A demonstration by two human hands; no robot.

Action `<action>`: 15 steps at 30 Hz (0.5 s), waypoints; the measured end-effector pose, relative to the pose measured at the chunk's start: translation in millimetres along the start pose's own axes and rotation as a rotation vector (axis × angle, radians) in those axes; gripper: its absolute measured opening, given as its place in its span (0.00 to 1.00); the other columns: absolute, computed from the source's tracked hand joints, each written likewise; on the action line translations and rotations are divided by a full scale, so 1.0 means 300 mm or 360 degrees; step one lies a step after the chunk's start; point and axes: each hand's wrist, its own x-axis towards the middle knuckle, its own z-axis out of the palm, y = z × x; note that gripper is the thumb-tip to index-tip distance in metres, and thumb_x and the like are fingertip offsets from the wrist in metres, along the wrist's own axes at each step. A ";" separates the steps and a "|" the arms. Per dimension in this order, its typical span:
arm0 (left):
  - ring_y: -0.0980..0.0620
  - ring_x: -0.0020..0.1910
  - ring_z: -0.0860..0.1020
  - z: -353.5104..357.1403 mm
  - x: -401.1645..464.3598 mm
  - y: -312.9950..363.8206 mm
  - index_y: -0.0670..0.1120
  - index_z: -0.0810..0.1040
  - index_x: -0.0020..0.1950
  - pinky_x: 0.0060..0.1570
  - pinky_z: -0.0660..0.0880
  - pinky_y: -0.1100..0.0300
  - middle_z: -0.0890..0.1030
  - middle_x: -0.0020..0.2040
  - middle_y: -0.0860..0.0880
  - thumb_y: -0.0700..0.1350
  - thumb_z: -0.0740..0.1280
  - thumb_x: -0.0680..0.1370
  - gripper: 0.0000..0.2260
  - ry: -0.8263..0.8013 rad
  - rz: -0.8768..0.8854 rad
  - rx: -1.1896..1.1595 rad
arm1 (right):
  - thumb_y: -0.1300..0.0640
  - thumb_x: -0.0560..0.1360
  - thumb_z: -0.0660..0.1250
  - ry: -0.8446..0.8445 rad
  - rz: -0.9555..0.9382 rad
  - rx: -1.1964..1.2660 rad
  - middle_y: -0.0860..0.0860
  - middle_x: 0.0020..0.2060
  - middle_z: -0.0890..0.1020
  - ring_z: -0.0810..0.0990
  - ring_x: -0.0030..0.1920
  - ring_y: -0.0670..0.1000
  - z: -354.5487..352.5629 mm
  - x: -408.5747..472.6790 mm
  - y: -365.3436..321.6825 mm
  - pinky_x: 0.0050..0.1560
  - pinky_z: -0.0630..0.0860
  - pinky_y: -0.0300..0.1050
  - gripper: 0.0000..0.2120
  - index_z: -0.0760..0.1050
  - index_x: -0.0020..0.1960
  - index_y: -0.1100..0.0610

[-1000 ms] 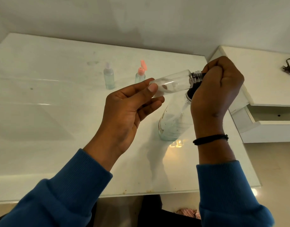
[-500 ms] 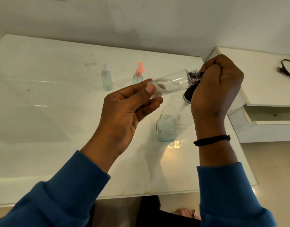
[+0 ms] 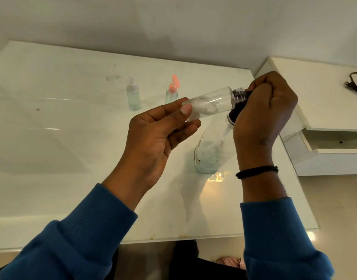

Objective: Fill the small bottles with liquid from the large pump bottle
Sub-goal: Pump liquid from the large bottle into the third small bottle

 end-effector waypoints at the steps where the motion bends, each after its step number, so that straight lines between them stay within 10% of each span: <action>1: 0.46 0.45 0.86 0.002 -0.001 -0.001 0.39 0.82 0.61 0.45 0.81 0.62 0.87 0.53 0.42 0.42 0.72 0.70 0.20 -0.0004 -0.0005 0.0001 | 0.73 0.72 0.51 -0.0001 -0.0001 -0.0001 0.47 0.26 0.66 0.65 0.25 0.42 -0.004 0.004 -0.002 0.27 0.62 0.33 0.13 0.69 0.35 0.62; 15: 0.45 0.47 0.86 0.007 -0.002 -0.002 0.40 0.82 0.60 0.45 0.82 0.62 0.87 0.53 0.42 0.43 0.72 0.70 0.19 -0.0019 -0.0014 0.0011 | 0.71 0.71 0.52 0.0013 -0.0040 -0.0003 0.46 0.26 0.67 0.65 0.27 0.44 -0.010 0.018 -0.008 0.29 0.65 0.33 0.11 0.69 0.34 0.62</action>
